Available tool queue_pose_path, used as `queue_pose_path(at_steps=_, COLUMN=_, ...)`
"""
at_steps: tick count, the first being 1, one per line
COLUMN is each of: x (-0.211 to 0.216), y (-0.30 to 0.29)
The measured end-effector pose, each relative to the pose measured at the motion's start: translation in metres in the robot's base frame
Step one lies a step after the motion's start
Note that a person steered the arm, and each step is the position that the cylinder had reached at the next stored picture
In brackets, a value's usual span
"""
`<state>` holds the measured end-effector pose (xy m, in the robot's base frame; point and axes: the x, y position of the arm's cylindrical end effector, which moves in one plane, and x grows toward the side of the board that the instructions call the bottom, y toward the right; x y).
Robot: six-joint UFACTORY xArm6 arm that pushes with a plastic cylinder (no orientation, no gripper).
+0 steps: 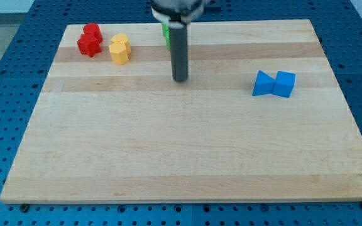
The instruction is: Place your arm right side of the blue cube
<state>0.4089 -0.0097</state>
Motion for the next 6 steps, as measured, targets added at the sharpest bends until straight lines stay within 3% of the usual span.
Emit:
queue_pose_path(at_steps=1, x=0.062, y=0.052)
queue_pose_path(at_steps=2, x=0.082, y=0.148)
queue_pose_path(at_steps=3, x=0.082, y=0.238)
queue_pose_path(at_steps=4, x=0.072, y=0.278)
queue_pose_path(at_steps=6, x=0.015, y=0.282)
